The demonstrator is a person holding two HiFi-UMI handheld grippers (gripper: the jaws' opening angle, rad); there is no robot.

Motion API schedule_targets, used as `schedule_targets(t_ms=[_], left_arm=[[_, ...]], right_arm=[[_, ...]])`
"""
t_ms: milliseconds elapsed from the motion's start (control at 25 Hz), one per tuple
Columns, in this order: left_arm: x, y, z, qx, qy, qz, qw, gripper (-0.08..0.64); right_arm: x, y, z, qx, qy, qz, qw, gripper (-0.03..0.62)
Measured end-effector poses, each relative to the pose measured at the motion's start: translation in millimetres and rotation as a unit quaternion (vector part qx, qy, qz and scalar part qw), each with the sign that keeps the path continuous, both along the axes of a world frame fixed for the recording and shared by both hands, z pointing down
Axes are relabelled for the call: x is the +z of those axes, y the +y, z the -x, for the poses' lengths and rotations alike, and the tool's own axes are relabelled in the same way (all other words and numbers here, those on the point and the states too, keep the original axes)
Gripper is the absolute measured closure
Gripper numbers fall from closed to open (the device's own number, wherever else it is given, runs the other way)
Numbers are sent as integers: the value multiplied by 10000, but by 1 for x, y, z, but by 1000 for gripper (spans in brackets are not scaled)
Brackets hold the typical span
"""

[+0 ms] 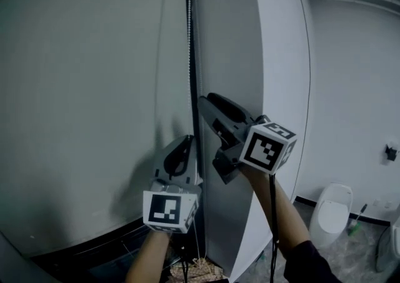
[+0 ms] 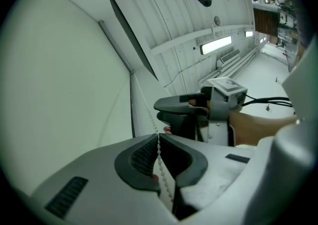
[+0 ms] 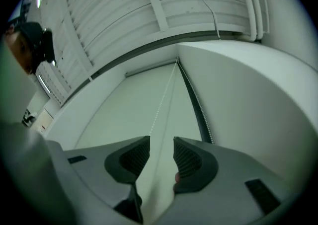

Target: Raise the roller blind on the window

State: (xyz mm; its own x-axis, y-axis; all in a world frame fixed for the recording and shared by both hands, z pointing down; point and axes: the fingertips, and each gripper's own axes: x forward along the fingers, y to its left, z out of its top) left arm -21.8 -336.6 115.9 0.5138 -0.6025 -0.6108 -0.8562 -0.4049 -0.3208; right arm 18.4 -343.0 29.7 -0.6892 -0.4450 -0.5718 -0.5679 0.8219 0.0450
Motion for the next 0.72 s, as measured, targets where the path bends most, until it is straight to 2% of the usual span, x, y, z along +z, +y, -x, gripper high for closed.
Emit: schedule_targets(t_ms=[80,160,280,440,520,720], left_arm=[[15,3,0,50,-52,112,9999,543],[33,3,2,146,-30,262,9995,543],[58,4,4,250,-1,377,9990,543],[76,-1,-2,219,-221,406,9987,543],[81,-4,0,257,-171,536,9981,543],[76,-18,11,473,-194,750,9959,541]], right_arm=[[-3,2,13,-465,-87,74,9989,453],[-6,3,23,-633,-122,91,9979,453],[-10,0,28,-468,-115,46,9988,455],[-8,-3,33,-365,41,142,9992,561],[-4,-7,32,-244,103,158,9995,574],[4,-24,7,645,352,-98,9972,577]])
